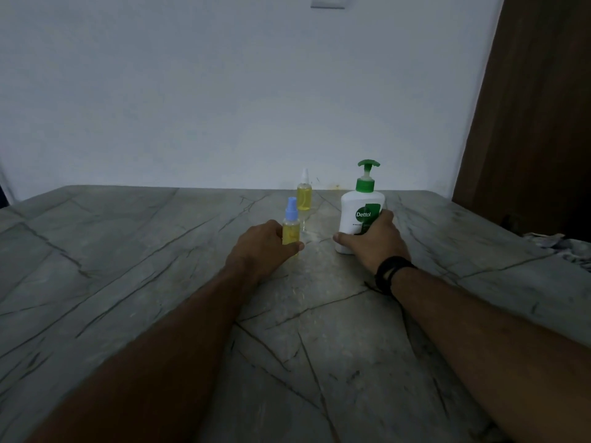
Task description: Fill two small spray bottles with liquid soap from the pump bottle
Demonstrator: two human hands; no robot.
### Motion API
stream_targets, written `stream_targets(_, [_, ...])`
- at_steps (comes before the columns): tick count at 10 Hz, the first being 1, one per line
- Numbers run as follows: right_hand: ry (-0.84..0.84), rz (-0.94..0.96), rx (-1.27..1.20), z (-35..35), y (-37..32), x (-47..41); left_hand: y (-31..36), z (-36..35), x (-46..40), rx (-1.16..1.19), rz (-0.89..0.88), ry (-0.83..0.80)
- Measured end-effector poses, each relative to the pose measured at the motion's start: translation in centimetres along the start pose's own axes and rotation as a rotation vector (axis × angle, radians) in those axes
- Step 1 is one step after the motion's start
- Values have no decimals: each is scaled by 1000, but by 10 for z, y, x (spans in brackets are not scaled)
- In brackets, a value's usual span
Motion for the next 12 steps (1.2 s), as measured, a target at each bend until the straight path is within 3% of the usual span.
stream_targets(3, [-39, -17, 58, -9, 3, -27, -11, 4, -16, 26, -8, 27])
stream_targets(8, [-52, -27, 56, -52, 15, -192, -96, 25, -182, 88, 127, 22])
stream_targets(12, [-81, -35, 11, -53, 19, -213, -103, 32, -192, 217, 238, 20])
Point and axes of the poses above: each hand's wrist, its own x-axis away from the middle knuckle, its own z-axis out of the back of the hand, y = z × x, the point moved 8 cm from there along -x, towards the middle knuckle, and after that the axes turned 11 degrees about -y, right-handed, at the moved point
